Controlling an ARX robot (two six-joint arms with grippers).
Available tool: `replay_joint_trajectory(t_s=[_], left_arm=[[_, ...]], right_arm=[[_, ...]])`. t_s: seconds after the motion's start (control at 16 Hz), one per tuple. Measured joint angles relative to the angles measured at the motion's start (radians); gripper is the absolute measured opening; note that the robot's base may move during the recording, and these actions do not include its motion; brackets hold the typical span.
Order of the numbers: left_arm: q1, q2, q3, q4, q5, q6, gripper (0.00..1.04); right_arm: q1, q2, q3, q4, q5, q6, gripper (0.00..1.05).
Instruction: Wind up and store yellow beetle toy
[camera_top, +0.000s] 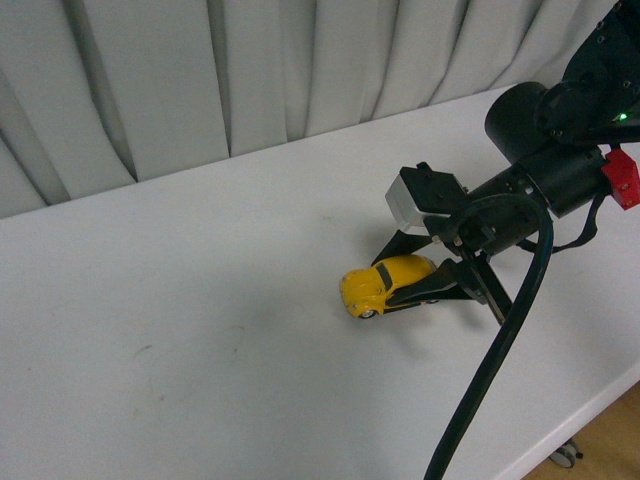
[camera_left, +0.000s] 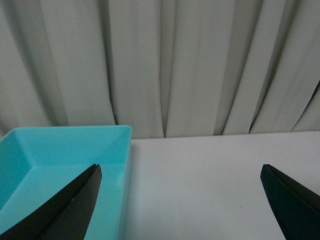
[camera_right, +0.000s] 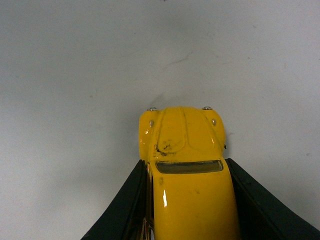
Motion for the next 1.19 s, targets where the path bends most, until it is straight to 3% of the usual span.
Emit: replay_joint_trajectory(t_s=[0.38,0.44,0.5,0.69,0.81,1.19], left_arm=[[0.0,0.0,0.0,0.0,0.0,0.0,0.98],[0.0,0.0,0.0,0.0,0.0,0.0,0.98],[0.0,0.0,0.0,0.0,0.0,0.0,0.98],[0.0,0.0,0.0,0.0,0.0,0.0,0.98],[0.0,0.0,0.0,0.0,0.0,0.0,0.98],[0.0,0.0,0.0,0.0,0.0,0.0,0.98]], right_arm=[[-0.011,-0.011,-0.029,0.039,0.003,-0.003,0.41],[-0.011,-0.014,-0.032,0.042,0.003,-0.002,0.45],[-0.01,-0.014,-0.035,0.045,0.041,0.006,0.56],[-0.011,-0.015,-0.055,0.055,0.021,0.05,0.85],[-0.011,-0.017,-0.053,0.059,0.021,0.072,1.0],[-0.01,-0.017,-0.054,0.068,0.019,0.094,0.98]])
